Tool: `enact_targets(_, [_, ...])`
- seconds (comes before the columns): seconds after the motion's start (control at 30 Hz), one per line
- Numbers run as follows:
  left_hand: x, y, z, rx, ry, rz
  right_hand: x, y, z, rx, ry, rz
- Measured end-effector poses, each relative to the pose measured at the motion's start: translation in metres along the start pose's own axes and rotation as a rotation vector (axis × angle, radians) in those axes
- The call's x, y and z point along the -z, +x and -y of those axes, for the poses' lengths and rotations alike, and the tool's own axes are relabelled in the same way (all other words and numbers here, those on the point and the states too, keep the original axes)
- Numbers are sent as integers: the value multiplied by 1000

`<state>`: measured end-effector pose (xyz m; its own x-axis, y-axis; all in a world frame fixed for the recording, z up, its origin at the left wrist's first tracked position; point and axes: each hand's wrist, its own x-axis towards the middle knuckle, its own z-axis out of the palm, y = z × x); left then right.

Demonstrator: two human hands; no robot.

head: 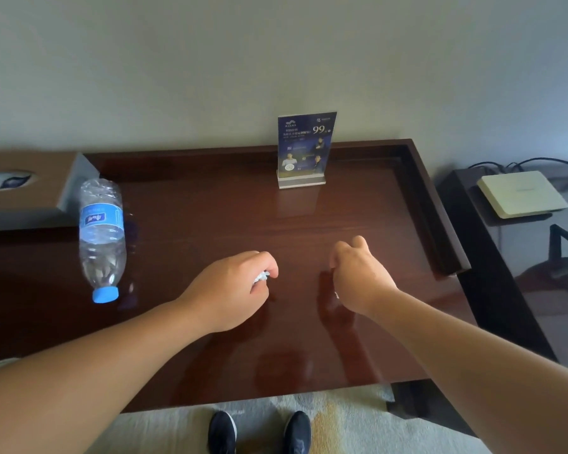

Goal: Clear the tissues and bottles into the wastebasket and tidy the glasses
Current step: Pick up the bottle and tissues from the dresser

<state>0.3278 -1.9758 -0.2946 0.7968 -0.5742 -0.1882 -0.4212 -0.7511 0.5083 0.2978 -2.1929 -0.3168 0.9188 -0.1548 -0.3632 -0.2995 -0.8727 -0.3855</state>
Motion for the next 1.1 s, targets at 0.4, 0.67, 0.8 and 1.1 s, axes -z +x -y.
enact_targets(0.4, [55, -20, -23, -109, -54, -279, 65, -26, 99, 267, 466, 163])
enact_targets(0.67, [94, -42, -36, -175, 22, -430, 93, -36, 137, 249, 816, 474])
enact_targets(0.8, [101, -48, -40, -151, 87, -488, 94, -38, 152, 265, 1016, 669])
enact_targets(1.1, [112, -68, -32, -71, 251, -323, 98, -49, 171, 324, 1013, 789])
